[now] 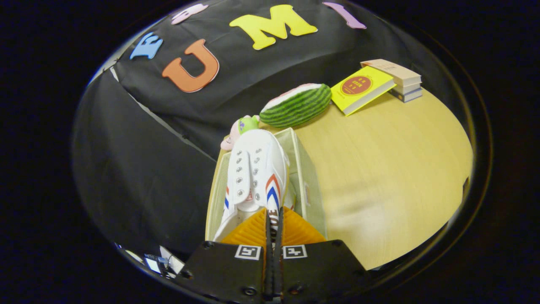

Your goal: Open the storage box then place both shoes into the box .Put the left shoe in first, then the right shoe, with the right side of both shoes facing outward in a uniform manner.

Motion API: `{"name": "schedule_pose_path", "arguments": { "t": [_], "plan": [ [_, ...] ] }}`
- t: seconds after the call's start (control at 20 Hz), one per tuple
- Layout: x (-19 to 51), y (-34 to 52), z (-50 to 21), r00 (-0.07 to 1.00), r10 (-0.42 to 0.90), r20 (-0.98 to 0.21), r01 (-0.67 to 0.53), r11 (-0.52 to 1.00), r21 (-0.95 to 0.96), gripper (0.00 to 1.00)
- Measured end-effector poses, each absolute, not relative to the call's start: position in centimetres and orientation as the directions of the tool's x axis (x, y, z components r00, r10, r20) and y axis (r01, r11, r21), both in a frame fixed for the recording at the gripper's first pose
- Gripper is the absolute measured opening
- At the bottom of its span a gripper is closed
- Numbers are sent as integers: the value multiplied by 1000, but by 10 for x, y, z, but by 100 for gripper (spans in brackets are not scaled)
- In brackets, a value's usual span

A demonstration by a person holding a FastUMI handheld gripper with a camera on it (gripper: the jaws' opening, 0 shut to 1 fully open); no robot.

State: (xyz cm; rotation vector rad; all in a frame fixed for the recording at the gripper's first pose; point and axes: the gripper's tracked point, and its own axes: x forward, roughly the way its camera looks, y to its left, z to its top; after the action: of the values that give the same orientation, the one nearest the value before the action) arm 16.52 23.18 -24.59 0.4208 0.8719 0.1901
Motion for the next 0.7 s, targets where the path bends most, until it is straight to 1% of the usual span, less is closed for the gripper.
{"name": "schedule_pose_path", "arguments": {
  "t": [0.05,0.1,0.15,0.2,0.25,0.35,0.4,0.45,0.55,0.7],
  "plan": [
    [166,233,-250,648,313,-694,-5,913,408,6],
    [171,232,-250,674,299,-676,-42,929,368,10],
    [177,237,-237,735,318,-599,-125,932,341,18],
    [188,236,-221,790,323,-522,-192,937,291,38],
    [186,232,-212,836,300,-459,-222,951,217,51],
    [175,214,-196,896,196,-397,-183,980,71,77],
    [172,213,-195,907,180,-382,-179,983,39,89],
    [167,215,-190,908,194,-370,-195,980,35,100],
    [160,215,-180,917,211,-339,-209,977,44,100],
    [148,201,-158,935,196,-295,-196,980,28,100]
  ]
}}
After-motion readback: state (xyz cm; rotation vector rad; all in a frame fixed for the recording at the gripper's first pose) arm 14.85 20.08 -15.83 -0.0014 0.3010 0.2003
